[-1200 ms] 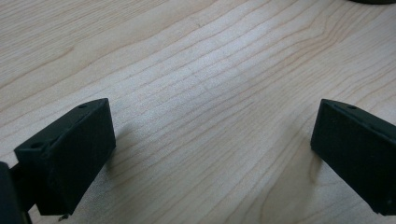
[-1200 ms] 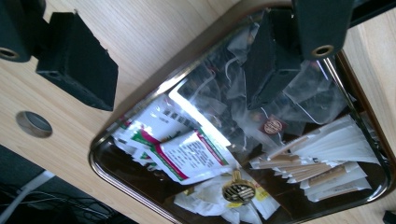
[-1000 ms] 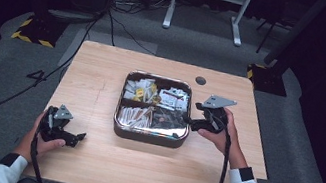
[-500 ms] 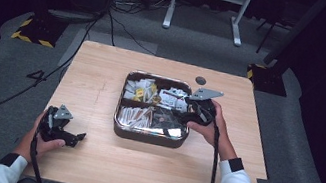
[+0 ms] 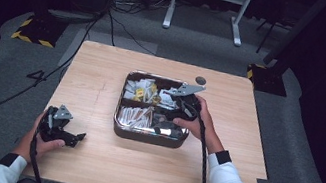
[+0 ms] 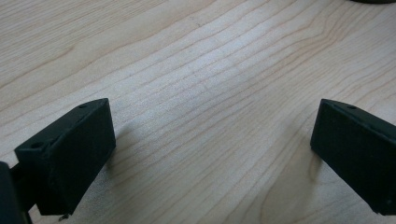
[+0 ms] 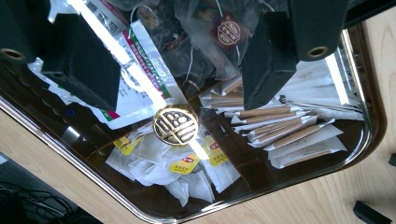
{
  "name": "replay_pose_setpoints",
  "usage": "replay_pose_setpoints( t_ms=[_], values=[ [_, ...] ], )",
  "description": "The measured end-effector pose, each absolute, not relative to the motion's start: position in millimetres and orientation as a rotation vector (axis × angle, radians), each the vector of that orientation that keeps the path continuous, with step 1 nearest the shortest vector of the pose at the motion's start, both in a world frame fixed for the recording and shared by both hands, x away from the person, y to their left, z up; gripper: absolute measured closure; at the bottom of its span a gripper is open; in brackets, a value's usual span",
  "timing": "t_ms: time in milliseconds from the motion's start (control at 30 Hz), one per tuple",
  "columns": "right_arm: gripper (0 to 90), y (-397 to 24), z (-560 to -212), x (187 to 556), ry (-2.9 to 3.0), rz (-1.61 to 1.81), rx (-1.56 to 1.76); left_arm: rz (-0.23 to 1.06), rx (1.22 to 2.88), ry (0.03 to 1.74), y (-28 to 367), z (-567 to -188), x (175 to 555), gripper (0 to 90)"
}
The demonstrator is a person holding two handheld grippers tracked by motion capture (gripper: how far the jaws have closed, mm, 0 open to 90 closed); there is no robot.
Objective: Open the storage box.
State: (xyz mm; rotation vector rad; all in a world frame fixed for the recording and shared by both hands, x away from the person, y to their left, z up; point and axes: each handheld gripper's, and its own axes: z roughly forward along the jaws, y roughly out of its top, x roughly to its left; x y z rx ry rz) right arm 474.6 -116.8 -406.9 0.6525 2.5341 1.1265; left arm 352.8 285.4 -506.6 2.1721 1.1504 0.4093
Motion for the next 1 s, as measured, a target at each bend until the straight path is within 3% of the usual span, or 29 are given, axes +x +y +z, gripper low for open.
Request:
replay_pose_setpoints(
  t_ms=[833,1000],
  values=[
    [31.5,-83,-430,503,2.59,1.067,0.679,0.413,2.172,1.152,285,-507,353,0.2],
    [37.3,-78,-433,506,2.618,1.039,0.682,0.413,2.172,1.152,285,-507,353,0.2]
  ],
)
